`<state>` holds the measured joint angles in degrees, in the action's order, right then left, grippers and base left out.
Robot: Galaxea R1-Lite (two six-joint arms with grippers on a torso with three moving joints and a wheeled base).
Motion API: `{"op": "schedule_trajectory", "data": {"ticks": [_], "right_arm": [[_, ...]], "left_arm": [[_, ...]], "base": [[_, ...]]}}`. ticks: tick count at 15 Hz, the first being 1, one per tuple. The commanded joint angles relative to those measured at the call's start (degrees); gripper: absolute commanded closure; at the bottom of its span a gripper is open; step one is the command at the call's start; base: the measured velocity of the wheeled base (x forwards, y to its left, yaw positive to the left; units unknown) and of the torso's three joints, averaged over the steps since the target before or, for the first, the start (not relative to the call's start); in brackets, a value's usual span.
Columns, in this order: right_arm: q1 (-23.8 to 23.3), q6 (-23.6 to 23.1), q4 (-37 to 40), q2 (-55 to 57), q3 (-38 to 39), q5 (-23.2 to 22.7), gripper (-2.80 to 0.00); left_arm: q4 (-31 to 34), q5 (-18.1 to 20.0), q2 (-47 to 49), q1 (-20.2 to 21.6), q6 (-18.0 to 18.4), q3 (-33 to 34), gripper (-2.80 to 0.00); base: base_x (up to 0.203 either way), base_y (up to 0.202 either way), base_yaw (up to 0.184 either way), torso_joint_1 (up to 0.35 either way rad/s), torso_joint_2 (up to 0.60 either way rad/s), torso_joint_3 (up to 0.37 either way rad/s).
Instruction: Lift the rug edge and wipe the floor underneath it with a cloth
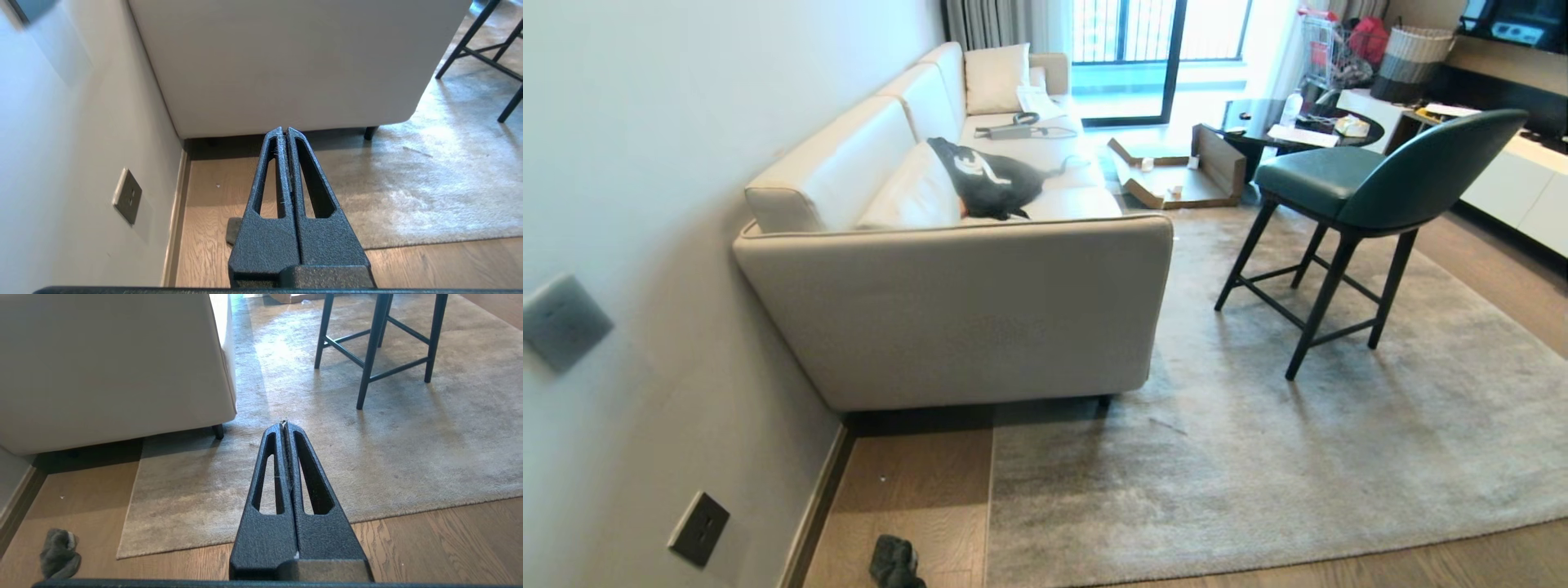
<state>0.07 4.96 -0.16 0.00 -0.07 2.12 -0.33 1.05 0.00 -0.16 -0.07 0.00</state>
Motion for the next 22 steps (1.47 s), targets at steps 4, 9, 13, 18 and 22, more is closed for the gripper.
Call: {"op": "schedule_trajectory", "data": {"ticks": [4,9,13,18,22], "right_arm": [[0.0,0.0,0.0,0.1,0.1,0.0,0.00],[0.0,-0.5,0.0,0.1,0.0,-0.1,0.00],[0.0,-0.5,0.0,0.1,0.1,-0.1,0.00],[0.0,-0.5,0.0,0.1,0.1,-0.1,0.00],[0.0,-0.5,0.0,0.1,0.0,-0.1,0.00]], "left_arm": [[0.0,0.0,0.0,0.0,0.0,0.0,0.00],[0.0,0.0,0.0,0.0,0.0,0.0,0.00],[0.0,0.0,0.0,0.0,0.0,0.0,0.00],[0.0,0.0,0.0,0.0,0.0,0.0,0.00],[0.0,0.0,0.0,0.1,0.0,0.0,0.00]], "base": [[0.000,0.000,0.000,0.030,-0.45,-0.402],[0.000,0.000,0.000,0.108,-0.48,-0.376],[0.000,0.000,0.000,0.145,-0.50,-0.363],[0.000,0.000,0.000,0.184,-0.54,-0.360],[0.000,0.000,0.000,0.220,-0.59,-0.369]]}}
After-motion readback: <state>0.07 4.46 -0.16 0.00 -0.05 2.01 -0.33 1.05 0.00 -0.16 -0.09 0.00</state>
